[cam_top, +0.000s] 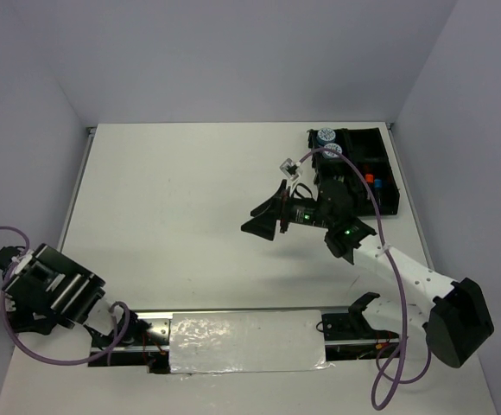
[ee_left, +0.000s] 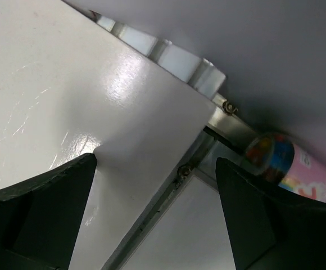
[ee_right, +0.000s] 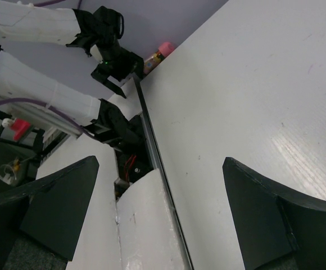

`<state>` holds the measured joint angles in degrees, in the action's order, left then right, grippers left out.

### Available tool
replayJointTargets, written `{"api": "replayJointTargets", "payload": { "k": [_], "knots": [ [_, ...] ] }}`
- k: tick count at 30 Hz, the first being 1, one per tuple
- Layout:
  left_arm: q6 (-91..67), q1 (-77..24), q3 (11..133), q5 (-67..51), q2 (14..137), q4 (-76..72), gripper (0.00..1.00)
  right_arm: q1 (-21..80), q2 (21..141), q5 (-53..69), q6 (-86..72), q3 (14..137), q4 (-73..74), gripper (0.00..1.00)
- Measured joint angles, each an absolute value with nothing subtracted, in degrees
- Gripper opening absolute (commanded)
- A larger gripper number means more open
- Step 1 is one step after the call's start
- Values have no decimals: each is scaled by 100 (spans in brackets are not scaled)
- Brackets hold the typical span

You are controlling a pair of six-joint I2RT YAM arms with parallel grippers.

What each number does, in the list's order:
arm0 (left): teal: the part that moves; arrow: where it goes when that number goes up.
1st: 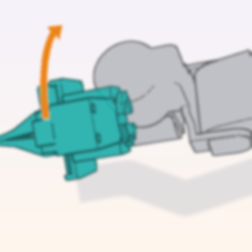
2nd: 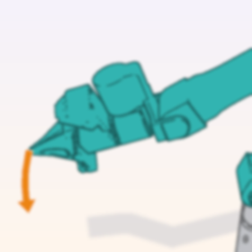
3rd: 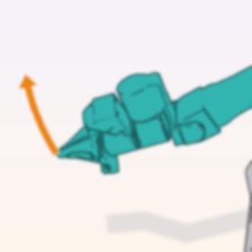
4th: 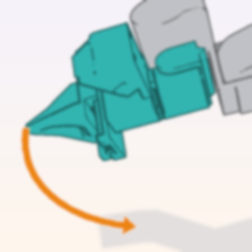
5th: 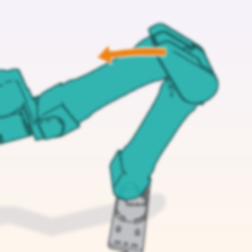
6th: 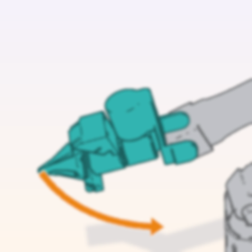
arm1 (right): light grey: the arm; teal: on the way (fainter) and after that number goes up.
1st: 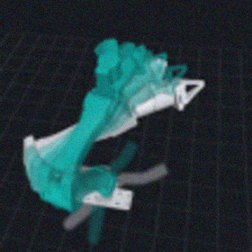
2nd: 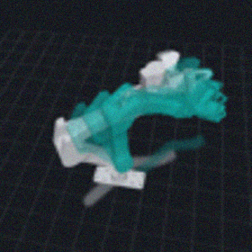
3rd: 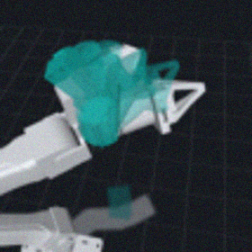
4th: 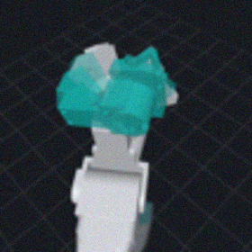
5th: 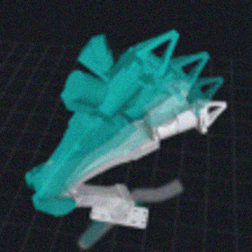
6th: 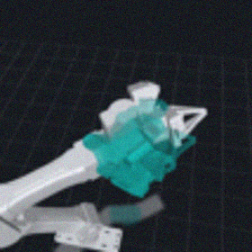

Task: Sort the stationery into containers
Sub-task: Move the stationery to the corner of the board.

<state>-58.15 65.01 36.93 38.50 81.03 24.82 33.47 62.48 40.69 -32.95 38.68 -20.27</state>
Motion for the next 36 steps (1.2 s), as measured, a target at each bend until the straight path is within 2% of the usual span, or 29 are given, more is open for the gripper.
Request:
{"api": "replayJointTargets", "payload": {
  "k": [16,27,36],
  "knots": [
    [-5301,5330,4449,4123,9185,2585,99,3347,6099,3920,-3052,3898,-1767,100],
    [-4263,3924,5131,2458,9426,1048,99,3347,6167,3876,-3057,3898,-1765,100],
    [-3459,3555,5808,2425,8993,1378,99,3347,6250,3885,-3124,3900,-1798,100]
  ]
}}
